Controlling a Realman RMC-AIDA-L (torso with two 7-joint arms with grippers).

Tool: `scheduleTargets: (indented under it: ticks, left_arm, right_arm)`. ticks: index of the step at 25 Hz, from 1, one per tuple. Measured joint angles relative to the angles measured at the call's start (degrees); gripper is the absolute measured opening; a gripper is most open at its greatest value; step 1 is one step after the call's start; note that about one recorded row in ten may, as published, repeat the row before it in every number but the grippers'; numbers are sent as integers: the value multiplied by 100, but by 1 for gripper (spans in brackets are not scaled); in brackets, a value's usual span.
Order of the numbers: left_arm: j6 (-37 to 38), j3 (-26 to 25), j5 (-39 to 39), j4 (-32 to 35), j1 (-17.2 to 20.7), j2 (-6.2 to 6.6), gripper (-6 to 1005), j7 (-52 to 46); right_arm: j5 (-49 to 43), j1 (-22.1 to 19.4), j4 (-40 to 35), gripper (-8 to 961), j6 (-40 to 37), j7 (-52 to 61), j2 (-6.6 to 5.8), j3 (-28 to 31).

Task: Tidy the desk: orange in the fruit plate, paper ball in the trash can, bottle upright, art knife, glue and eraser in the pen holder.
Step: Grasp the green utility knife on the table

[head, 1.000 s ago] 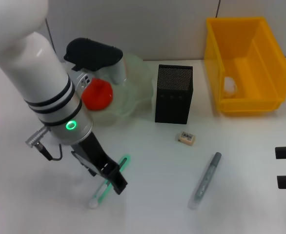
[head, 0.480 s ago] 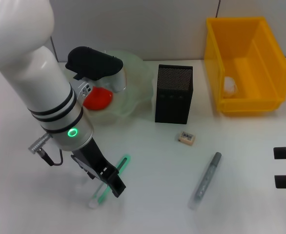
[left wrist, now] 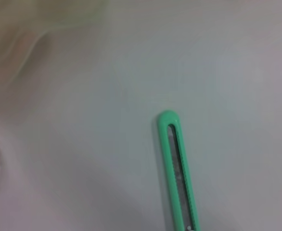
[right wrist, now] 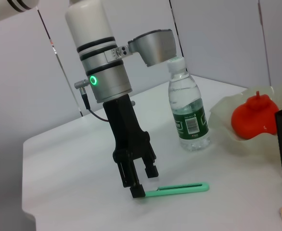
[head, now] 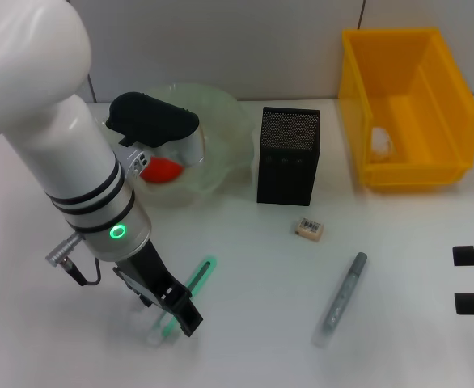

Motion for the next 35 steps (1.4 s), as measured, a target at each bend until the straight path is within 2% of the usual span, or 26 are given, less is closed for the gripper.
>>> scheduleTargets:
  ticks: [18, 35]
  left_arm:
    - [-161, 207, 7, -75, 38, 0, 800, -34]
    - [-154, 283, 36, -65, 55, 0, 750, -39]
  right_arm:
    - [0, -17, -4, 767, -17, -19, 4, 1]
    - [-8, -21, -4, 767, -13, -19, 4, 1]
